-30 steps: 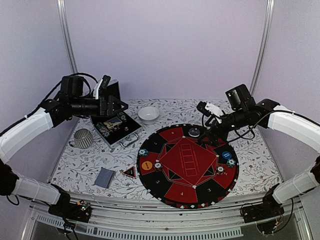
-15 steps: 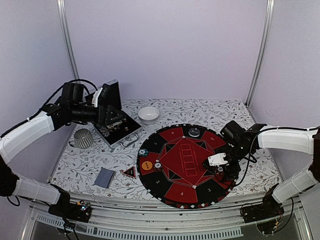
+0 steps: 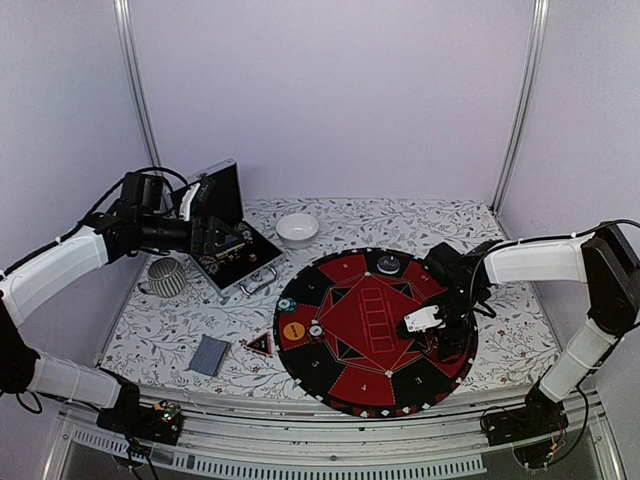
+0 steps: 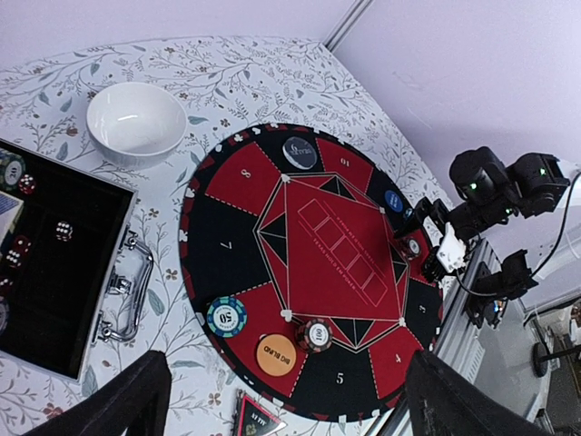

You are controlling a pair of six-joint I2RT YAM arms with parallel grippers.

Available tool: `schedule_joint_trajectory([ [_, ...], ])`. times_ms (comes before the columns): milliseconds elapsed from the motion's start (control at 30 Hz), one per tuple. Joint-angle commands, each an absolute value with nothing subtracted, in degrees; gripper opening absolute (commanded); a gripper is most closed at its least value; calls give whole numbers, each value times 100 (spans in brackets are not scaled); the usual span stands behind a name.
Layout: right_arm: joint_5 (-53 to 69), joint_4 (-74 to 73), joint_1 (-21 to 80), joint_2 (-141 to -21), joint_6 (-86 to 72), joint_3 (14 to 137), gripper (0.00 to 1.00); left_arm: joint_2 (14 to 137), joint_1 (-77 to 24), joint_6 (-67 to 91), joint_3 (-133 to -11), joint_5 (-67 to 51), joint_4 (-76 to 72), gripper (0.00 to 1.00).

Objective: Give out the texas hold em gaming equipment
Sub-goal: Adjust the poker chips pile in the small blind area.

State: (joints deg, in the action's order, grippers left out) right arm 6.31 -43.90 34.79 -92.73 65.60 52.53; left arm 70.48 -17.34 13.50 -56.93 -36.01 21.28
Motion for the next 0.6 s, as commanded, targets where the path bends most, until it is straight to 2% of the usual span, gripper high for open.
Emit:
schedule_joint_trajectory([
  [0, 609, -4791, 3449, -9502, 6590, 5392, 88, 7032, -1578, 1324, -5592, -3819, 2082, 92],
  [200, 519, -5034, 3434, -9538, 6588, 5354, 82, 7029, -1466, 1390, -5539, -3973, 2016, 92],
  [367, 642, -5019, 3428, -9633, 6485, 5436, 66, 7064, -1417, 1429, -5515, -4072, 1991, 91],
  [567, 156, -4835, 3434, -9662, 6481, 5392, 46, 7075, -1369, 1458, -5493, -4158, 1948, 91],
])
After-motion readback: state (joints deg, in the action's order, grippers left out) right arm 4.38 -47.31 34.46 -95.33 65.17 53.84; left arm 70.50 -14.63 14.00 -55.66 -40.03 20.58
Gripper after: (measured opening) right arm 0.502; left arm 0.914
